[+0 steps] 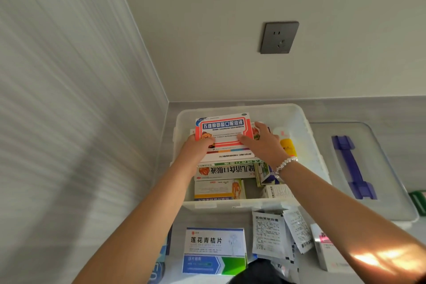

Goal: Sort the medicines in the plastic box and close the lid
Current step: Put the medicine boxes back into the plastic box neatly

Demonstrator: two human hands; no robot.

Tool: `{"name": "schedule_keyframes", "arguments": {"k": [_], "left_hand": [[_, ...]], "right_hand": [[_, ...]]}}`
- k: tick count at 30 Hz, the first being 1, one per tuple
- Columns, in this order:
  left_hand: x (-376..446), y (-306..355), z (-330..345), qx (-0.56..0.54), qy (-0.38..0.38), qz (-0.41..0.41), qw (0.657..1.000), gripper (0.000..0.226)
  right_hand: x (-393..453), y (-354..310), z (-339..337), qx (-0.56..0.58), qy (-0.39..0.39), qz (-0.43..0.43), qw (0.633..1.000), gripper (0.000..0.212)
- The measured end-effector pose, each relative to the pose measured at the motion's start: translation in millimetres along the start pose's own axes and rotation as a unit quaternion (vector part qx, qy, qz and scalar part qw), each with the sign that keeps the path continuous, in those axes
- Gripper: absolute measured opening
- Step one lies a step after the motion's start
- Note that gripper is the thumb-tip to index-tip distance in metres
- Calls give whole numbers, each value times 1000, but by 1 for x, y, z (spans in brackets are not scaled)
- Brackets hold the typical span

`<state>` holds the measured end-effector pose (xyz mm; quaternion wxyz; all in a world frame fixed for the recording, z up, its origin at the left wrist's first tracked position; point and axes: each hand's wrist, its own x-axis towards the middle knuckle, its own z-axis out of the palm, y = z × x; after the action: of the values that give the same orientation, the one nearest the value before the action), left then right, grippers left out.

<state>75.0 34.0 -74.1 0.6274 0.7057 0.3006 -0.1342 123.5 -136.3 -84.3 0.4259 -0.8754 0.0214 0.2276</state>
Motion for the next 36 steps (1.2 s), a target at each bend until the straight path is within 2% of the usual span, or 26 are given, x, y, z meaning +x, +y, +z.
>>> {"name": "schedule_keyframes", "arguments": {"k": [6,9,12,15,16,18,20,22,24,26,28,29,30,32,33,36], "left_hand": [[-6,2,1,27,25,43,998,8],[-12,5,2,22,44,84,995,12],[-22,6,1,-3,41,111,993,24],[-28,5,0,-44,28,111,992,25],[-32,6,-1,-54,28,111,992,27],[-37,6,-3,-75,30,114,990,46],[-45,6,-1,-90,37,132,986,47],[-52,9,3,-88,40,143,985,49],[-60,13,12,-68,31,137,988,58],[-68,15,25,-45,13,138,989,53],[-73,17,37,-29,14,156,987,25],[-75,19,42,-30,24,160,986,17],[-78,24,46,-35,30,162,986,22],[-78,35,51,-33,32,159,986,53],[-76,42,54,-27,32,165,985,61],[-65,58,69,-21,29,184,982,65]], "right_hand": [[3,5,-4,59,-18,11,998,78],[4,5,-9,144,-24,19,989,76],[0,5,-19,195,-13,41,980,64],[-8,8,-29,201,-19,9,979,54],[-11,8,-33,207,-16,0,978,60],[-17,7,-38,236,-6,4,972,83],[-23,5,-42,249,-10,6,968,98],[-30,5,-46,260,-16,-4,966,92],[-38,11,-54,273,12,-13,962,85],[-50,18,-65,288,50,-23,956,87],[-61,24,-74,290,69,-38,954,88],[-66,27,-79,283,76,-48,955,85],[-68,29,-83,273,82,-59,957,80],[-67,31,-93,266,99,-76,956,67],[-63,29,-99,265,107,-79,955,59],[-47,25,-116,250,111,-84,958,24]]}}
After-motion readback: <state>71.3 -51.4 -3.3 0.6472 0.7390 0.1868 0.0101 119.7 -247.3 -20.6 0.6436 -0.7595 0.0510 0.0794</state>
